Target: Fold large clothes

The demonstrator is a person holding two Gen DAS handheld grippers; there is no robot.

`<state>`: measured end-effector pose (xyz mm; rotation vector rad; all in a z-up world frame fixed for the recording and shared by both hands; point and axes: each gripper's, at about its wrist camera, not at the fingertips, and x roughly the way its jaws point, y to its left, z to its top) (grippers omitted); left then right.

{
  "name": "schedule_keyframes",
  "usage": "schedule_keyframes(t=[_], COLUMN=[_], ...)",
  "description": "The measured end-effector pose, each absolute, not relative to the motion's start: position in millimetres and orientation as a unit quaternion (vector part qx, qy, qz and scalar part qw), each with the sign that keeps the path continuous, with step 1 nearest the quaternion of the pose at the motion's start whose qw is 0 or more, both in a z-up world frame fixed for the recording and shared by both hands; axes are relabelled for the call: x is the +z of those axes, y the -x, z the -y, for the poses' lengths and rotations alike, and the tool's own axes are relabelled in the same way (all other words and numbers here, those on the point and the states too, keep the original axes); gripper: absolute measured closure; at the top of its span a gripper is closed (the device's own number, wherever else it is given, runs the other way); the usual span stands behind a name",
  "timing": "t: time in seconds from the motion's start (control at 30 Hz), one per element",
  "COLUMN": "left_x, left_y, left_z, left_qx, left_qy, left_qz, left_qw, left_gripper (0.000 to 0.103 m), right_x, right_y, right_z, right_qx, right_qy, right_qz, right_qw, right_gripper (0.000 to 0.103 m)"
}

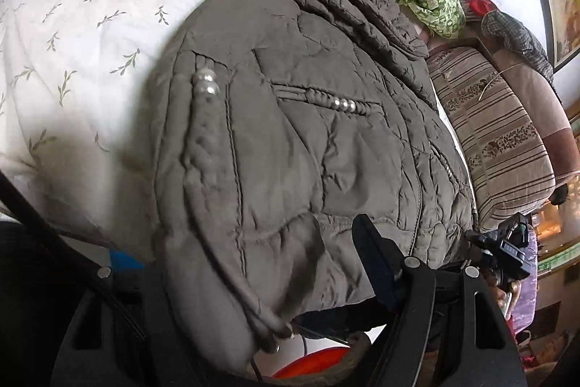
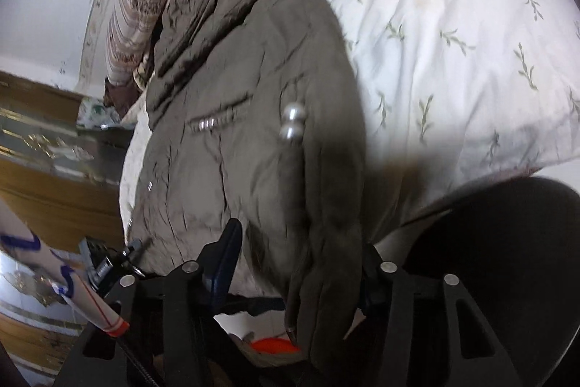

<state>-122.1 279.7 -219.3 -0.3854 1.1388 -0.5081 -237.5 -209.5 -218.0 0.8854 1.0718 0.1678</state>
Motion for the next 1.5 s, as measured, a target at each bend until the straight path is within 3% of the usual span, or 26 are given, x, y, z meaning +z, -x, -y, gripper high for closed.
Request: schedule_keyframes(t=[0.07, 0.13, 0.17, 0.3, 0.63, 0.97, 1.13, 1.33, 1.5], left_x=[-218.5, -216.4, -215.1, -196.4, -89.2, -19.9, -25.5, -64.1, -105.5], left_y=[125.5, 129.0, 130.5, 135.6, 105.4, -49.6, -149.5, -251.0, -310.8], left_z=[-276.9, -274.6, -273.1, -280.6, -289.5, -232.2, -197.8, -161.1, -154.4], left_qx=[-0.230, -0.208, -0.189, -0.183, -0.216, -0.147, -0.088, -0.031, -0.006], left_qy=[0.175, 0.156, 0.137, 0.148, 0.191, 0.135, 0.120, 0.067, 0.082], left_qz=[-0.533, -0.535, -0.539, -0.533, -0.443, -0.402, -0.419, -0.453, -0.478], left_qw=[0.795, 0.804, 0.809, 0.813, 0.849, 0.894, 0.896, 0.888, 0.875], left_gripper=[0.034, 0.061, 0.073, 0.083, 0.084, 0.084, 0.084, 0.083, 0.072], right_x=[-218.5, -220.0, -220.8, -213.5, -111.2, -16.2, -7.1, -47.7, -91.3], right_y=[241.2, 246.4, 248.9, 257.3, 233.3, 101.2, 7.4, -93.9, -153.4], right_z=[206.1, 205.6, 205.7, 209.7, 221.5, 238.0, 236.9, 250.5, 265.4], right_qx=[0.072, 0.067, 0.065, 0.059, 0.119, 0.077, 0.017, -0.053, -0.084], right_qy=[-0.399, -0.398, -0.400, -0.407, -0.406, -0.347, -0.310, -0.293, -0.268], right_qz=[-0.498, -0.501, -0.502, -0.496, -0.408, -0.334, -0.336, -0.379, -0.415], right_qw=[0.766, 0.765, 0.764, 0.765, 0.809, 0.873, 0.889, 0.876, 0.865], right_gripper=[0.056, 0.064, 0.072, 0.084, 0.086, 0.086, 0.086, 0.086, 0.086])
